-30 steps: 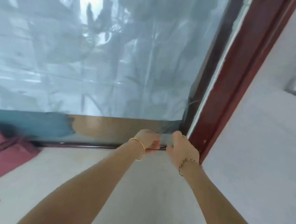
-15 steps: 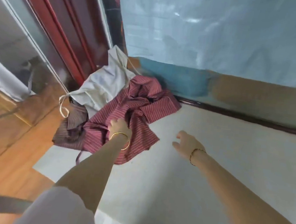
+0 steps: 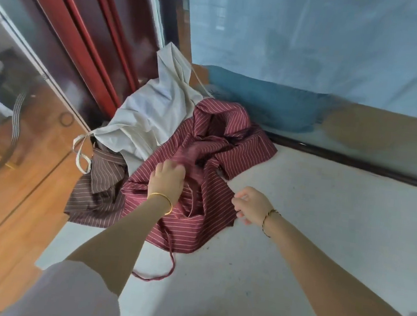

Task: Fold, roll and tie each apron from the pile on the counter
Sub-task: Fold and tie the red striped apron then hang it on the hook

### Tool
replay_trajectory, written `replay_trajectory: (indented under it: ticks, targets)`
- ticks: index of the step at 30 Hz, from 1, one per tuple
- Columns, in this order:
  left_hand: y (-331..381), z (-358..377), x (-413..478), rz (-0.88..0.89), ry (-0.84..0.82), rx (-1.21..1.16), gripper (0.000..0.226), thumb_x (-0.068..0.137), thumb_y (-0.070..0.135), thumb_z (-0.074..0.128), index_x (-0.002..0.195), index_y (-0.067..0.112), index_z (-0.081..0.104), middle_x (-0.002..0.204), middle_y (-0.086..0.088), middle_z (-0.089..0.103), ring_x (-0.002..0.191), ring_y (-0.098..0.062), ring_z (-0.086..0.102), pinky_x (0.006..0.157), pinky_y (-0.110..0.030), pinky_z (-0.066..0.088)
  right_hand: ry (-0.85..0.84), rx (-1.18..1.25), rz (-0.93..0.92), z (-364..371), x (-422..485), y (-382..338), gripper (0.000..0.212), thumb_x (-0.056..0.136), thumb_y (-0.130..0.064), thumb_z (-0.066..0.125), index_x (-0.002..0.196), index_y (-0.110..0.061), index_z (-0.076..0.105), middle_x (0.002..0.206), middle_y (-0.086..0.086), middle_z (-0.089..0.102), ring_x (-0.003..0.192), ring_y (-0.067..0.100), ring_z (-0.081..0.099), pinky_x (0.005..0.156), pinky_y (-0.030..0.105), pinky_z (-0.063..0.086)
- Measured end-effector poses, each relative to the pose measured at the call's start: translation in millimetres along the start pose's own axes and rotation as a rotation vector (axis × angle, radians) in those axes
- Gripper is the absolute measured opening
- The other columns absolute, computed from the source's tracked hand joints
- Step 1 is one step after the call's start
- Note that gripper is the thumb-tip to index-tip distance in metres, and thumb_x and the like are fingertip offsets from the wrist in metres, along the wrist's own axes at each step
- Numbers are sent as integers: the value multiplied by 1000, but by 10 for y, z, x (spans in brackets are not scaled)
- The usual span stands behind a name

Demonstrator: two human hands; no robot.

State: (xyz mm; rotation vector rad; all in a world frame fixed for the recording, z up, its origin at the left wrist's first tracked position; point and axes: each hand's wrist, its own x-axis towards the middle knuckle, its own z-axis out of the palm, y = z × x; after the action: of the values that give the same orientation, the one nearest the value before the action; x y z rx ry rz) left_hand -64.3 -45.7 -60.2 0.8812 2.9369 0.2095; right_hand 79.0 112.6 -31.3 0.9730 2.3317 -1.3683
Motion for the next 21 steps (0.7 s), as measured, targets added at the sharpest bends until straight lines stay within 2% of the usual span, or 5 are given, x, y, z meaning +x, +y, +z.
replay_trajectory:
  ticks: [3,7,13,16,21]
  targets:
    - [151,-433,169,-228,179,-724,5,96,9,40,94,11,44,80,-2,49,69,-17,49,63,-29,45,-43,90,-44,84,61,-76,53,90,-19,56,138,-5,37,125,13,52,109,23,53,91,36,48]
    - [143,-1033,407,-406,199,-1186,15,92,5,43,100,15,51,85,-7,57,77,-23,58,74,-34,49,-18,166,-209,193,97,-205,90,79,-10,69,150,-21,14,154,1,22,140,21,28,112,45,32]
    - [189,-1490,146,-171,-224,-1549,30,94,6,43,77,15,66,64,-3,68,59,-15,65,55,-25,55,340,216,-265,158,42,-365,91,81,-7,68,150,-22,11,153,5,20,138,24,29,110,32,30]
    - [248,-1671,69,-49,-313,-1567,45,95,4,39,66,18,71,70,-3,69,64,-13,66,60,-23,55,459,100,-330,17,9,-447,100,75,-27,77,150,-27,10,155,8,15,141,28,22,113,43,29]
    - [503,-1983,34,67,-328,-1547,42,93,-1,40,71,14,72,77,-9,67,69,-18,65,67,-29,56,692,82,-486,-292,-132,-616,27,90,-15,57,116,-12,64,143,12,42,135,27,34,113,37,27]
